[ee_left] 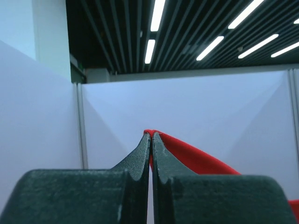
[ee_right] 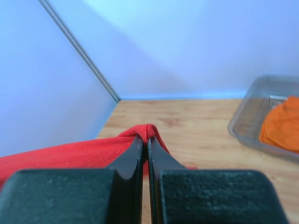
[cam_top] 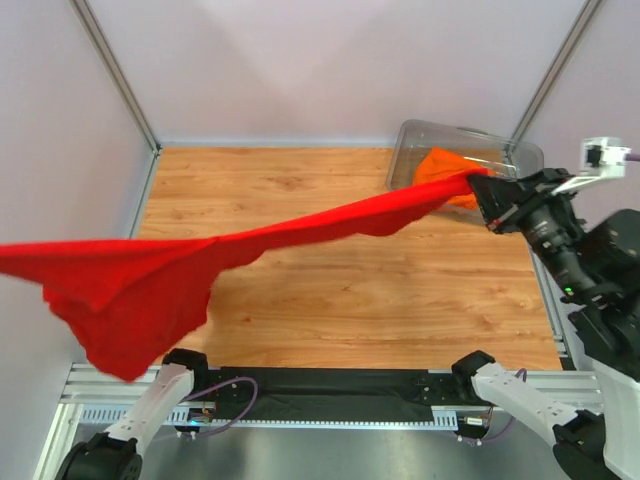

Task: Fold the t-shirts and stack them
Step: Flatten the tshirt out, then fold the tshirt

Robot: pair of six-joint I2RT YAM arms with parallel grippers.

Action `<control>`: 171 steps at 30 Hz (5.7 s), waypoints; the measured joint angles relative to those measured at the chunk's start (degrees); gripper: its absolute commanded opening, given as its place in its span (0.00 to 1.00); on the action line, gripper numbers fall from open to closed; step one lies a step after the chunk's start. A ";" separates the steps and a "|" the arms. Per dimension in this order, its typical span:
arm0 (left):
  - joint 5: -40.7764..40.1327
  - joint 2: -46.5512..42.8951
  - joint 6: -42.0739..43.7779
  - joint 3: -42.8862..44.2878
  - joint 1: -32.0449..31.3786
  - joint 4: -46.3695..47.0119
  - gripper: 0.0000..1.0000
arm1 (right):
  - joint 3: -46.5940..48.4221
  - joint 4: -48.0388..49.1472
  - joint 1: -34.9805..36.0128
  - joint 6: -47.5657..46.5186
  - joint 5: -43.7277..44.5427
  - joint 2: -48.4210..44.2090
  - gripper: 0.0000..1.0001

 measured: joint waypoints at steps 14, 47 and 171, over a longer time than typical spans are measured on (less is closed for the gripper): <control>-2.99 17.70 5.86 -20.02 -0.72 12.76 0.00 | -0.61 11.17 0.04 -2.16 -0.13 23.89 0.00; -3.96 80.17 -2.67 -21.88 12.57 23.93 0.00 | 40.74 38.51 -11.19 -3.67 -2.23 100.61 0.02; 13.44 56.81 -22.80 -64.87 24.11 -1.95 0.58 | 15.10 37.48 18.14 28.26 -33.57 90.47 0.59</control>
